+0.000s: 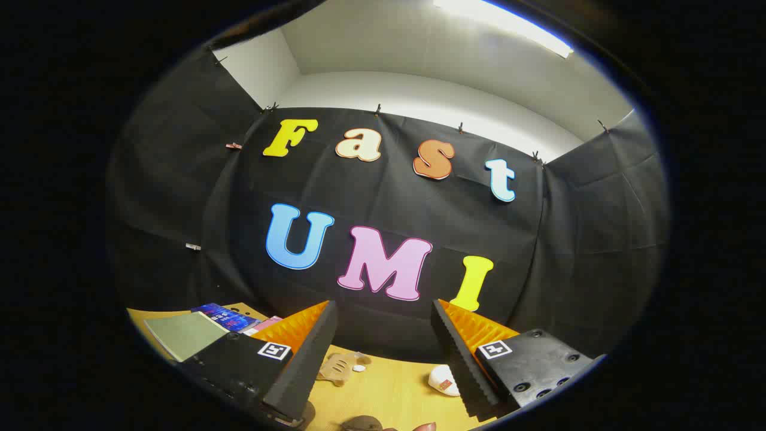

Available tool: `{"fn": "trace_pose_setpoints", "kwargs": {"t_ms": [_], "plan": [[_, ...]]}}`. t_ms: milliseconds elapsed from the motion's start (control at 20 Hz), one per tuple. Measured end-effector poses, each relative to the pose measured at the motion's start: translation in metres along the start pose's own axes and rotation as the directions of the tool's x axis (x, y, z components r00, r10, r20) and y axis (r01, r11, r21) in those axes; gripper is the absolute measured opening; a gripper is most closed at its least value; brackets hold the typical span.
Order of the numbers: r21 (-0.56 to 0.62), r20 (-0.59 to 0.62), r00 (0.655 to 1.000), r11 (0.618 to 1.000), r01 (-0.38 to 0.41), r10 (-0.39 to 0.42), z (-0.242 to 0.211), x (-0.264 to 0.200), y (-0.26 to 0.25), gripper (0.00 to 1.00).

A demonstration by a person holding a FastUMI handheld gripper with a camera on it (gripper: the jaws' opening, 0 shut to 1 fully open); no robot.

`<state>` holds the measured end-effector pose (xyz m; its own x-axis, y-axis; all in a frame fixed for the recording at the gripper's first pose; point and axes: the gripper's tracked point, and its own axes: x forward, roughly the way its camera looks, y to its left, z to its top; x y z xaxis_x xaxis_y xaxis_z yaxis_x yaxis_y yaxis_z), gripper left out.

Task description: Open the storage box then place both shoes into the box .Put the left shoe in first, then the right shoe, with the right side of both shoes facing outward in a uniform manner.

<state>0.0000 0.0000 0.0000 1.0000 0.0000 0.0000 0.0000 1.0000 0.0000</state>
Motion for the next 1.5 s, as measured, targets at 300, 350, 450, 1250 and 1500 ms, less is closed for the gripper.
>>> {"fn": "trace_pose_setpoints", "kwargs": {"t_ms": [300, 350, 450, 1250, 1500], "plan": [[-0.004, 0.004, 1.0, 1.0, 0.001, -0.001, 0.003, -0.01, 0.005, 0.97], [-0.006, 0.005, 1.0, 1.0, -0.002, 0.002, 0.004, -0.011, 0.006, 0.97], [-0.016, 0.004, 1.0, 1.0, -0.002, 0.002, 0.004, -0.012, 0.006, 0.97], [0.1, -0.152, 0.977, 0.985, -0.138, 0.152, -0.041, 0.009, 0.065, 0.97], [0.576, -0.132, 0.861, 0.745, -0.337, 0.492, -0.063, 0.015, 0.14, 0.98]]}}
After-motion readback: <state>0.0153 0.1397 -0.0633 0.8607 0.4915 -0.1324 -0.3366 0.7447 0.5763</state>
